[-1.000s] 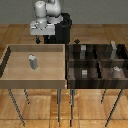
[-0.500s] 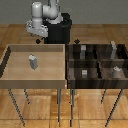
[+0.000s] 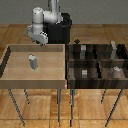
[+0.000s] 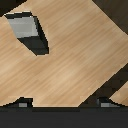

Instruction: Place the milk carton into the appropriate compartment.

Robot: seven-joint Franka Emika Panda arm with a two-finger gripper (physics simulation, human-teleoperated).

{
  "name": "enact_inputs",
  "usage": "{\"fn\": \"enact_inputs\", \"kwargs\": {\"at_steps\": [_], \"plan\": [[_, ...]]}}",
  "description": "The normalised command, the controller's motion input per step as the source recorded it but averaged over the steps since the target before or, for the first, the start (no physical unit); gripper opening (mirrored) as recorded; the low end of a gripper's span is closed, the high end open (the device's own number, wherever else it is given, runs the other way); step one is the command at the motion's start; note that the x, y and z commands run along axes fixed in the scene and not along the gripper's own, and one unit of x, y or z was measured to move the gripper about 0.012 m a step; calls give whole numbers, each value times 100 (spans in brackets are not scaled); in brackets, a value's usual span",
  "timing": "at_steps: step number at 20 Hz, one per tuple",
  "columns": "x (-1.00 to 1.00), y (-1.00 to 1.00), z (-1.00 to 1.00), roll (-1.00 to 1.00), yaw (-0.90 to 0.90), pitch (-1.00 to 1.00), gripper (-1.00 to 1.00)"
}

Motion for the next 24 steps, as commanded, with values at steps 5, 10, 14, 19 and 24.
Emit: {"fn": "enact_inputs", "kwargs": {"at_steps": [5, 10, 14, 19, 24], "plan": [[60, -3, 0, 0, 0, 0, 100], [0, -20, 0, 0, 0, 0, 100], [0, -50, 0, 0, 0, 0, 100], [80, 0, 0, 0, 0, 0, 100], [80, 20, 0, 0, 0, 0, 100]]}}
